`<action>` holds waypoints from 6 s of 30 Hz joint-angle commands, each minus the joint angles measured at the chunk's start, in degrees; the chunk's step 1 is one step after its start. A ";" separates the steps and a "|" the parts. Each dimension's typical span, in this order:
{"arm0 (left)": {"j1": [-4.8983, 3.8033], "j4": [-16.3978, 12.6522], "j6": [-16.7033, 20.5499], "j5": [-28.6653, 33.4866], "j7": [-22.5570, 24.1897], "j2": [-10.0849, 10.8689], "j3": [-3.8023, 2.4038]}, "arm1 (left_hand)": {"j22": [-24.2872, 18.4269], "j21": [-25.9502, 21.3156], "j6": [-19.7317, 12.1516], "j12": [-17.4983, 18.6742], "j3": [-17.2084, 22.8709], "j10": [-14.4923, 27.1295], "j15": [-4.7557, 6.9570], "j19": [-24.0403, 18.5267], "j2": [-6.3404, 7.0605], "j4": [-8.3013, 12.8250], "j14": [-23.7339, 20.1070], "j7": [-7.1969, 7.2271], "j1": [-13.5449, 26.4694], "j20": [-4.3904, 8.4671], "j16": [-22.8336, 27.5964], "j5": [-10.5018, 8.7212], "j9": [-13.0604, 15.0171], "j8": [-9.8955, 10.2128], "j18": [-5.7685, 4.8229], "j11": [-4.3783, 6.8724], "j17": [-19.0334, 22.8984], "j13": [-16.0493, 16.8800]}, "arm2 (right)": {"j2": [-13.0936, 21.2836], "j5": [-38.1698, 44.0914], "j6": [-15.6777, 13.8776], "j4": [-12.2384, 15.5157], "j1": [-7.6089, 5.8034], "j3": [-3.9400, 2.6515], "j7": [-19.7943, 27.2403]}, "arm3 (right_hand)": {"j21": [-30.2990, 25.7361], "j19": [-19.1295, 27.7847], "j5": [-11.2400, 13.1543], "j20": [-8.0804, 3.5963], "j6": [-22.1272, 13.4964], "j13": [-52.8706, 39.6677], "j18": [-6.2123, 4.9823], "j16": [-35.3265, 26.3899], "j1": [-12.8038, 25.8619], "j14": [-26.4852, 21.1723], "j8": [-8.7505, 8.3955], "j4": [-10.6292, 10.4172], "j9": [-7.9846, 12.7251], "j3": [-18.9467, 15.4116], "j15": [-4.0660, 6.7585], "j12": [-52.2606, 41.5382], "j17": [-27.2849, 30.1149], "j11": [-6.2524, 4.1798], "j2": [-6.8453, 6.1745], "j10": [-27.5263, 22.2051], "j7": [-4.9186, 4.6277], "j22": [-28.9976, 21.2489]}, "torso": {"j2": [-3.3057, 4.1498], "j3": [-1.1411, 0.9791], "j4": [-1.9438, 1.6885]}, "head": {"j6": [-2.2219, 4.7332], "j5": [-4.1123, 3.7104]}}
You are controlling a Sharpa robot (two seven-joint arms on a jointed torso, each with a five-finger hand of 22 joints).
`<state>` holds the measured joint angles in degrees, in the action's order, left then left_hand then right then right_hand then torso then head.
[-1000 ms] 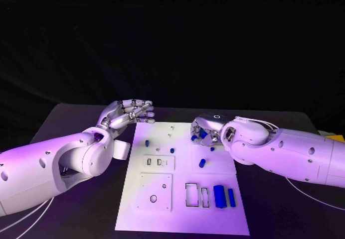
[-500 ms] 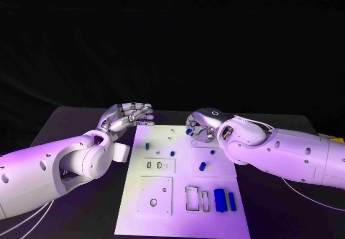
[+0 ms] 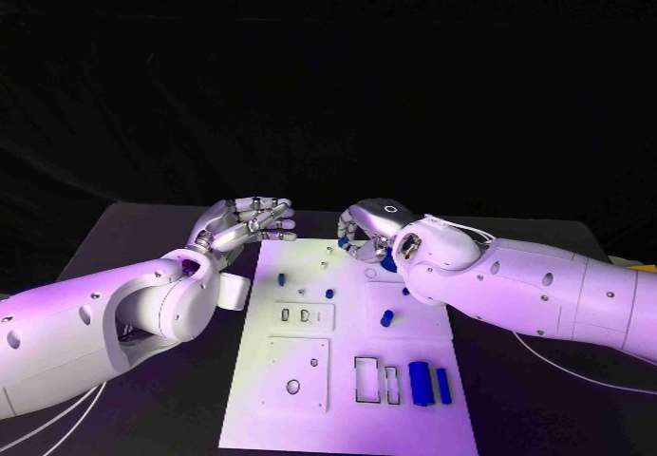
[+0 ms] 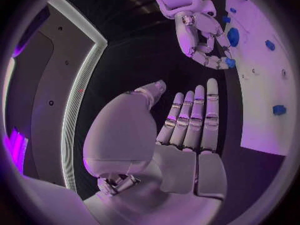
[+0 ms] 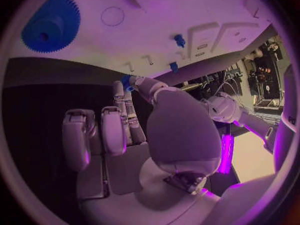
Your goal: Assemble the parts on the task board
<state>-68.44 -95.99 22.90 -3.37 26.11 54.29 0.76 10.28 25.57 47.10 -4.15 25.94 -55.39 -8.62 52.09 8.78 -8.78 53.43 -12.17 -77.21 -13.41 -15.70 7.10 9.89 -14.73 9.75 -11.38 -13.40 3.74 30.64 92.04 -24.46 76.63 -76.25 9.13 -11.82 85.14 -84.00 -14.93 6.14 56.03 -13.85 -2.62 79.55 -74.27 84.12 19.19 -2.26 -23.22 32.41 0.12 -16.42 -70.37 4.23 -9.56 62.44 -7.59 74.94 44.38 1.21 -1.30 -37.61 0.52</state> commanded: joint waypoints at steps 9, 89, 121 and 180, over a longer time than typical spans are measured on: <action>-0.25 -0.31 -0.60 0.41 0.41 -0.23 -0.06 | -0.04 0.06 -0.37 0.27 -0.07 0.37 0.18 -0.23 -0.20 0.23 -0.18 -2.08 0.37 -0.02 0.00 -0.15 -0.05 0.33 0.44 0.08 -0.05 0.00 | -2.41 -0.16 0.22 -2.61 0.43 -0.01 -0.08 | 0.30 -1.19 -0.11 -0.29 -0.53 -0.05 0.82 0.39 0.01 2.23 -0.35 0.01 -0.13 0.38 0.10 0.13 -0.10 0.02 0.50 -0.35 -0.15 7.35 | 0.33 0.19 -0.45 | -0.26 0.31; -1.73 0.38 -1.66 0.42 -0.25 0.39 -0.01 | 0.00 0.32 -0.39 0.29 -0.02 0.39 0.24 -0.18 -0.22 0.44 0.05 -2.04 0.35 -0.05 -0.11 -0.16 -0.01 0.31 0.54 0.10 -0.34 0.00 | 17.23 -18.18 2.98 9.27 -0.87 -0.32 1.72 | 3.16 -4.48 3.03 0.49 -11.12 -56.80 1.99 8.51 2.85 4.74 -1.89 -5.94 -6.04 -9.73 -0.77 -61.14 -13.77 0.76 -3.29 11.62 -2.17 12.70 | -0.24 -0.26 1.00 | 0.09 -0.42; -1.70 0.48 -1.68 0.58 -0.46 0.35 0.03 | 0.02 0.41 -0.37 0.28 0.03 0.36 0.26 -0.17 -0.34 0.45 0.09 -2.02 0.40 -0.05 -0.13 -0.11 0.01 0.28 0.56 0.13 -0.44 0.01 | 11.37 -13.66 4.83 3.18 1.29 -0.19 -2.97 | 4.61 -5.78 3.55 1.12 -12.83 -60.50 2.52 9.71 2.08 5.34 -2.66 -6.73 -5.88 -10.97 -1.47 -64.06 -17.05 1.43 -2.59 13.52 -2.84 14.71 | -0.14 -0.05 0.93 | -0.02 0.24; -1.69 1.14 -1.69 0.58 -0.78 0.23 0.03 | 0.03 0.52 -0.49 0.35 0.10 0.52 0.25 -0.18 -0.38 0.55 0.10 -2.09 0.37 -0.06 -0.13 -0.08 0.00 0.33 0.57 0.07 -0.55 -0.01 | 10.81 -2.42 -6.07 7.49 2.07 -0.32 -1.87 | 4.86 -6.00 4.75 0.47 -5.89 -63.91 2.62 10.11 -2.73 5.59 -0.47 -2.16 -6.41 -1.89 -0.54 -66.26 -18.33 0.18 0.19 16.68 -1.43 15.06 | -0.18 -0.05 0.85 | -0.20 1.12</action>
<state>-70.07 -94.81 22.17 -2.94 25.08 54.66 0.83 10.30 25.79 46.90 -4.15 26.11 -55.40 -8.62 52.10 8.78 -8.61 53.44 -11.97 -77.21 -13.41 -15.70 7.10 9.89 -14.73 9.75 -11.37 -13.88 3.74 41.53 86.47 -27.56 83.38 -74.11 8.87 -14.20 89.68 -83.89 -9.99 7.09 48.33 -74.95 -0.82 89.31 -77.87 83.91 16.86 -4.26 -28.68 30.30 -0.92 -82.34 -74.92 4.51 -9.27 78.73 -10.05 74.93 44.24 1.15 -0.49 -37.77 1.42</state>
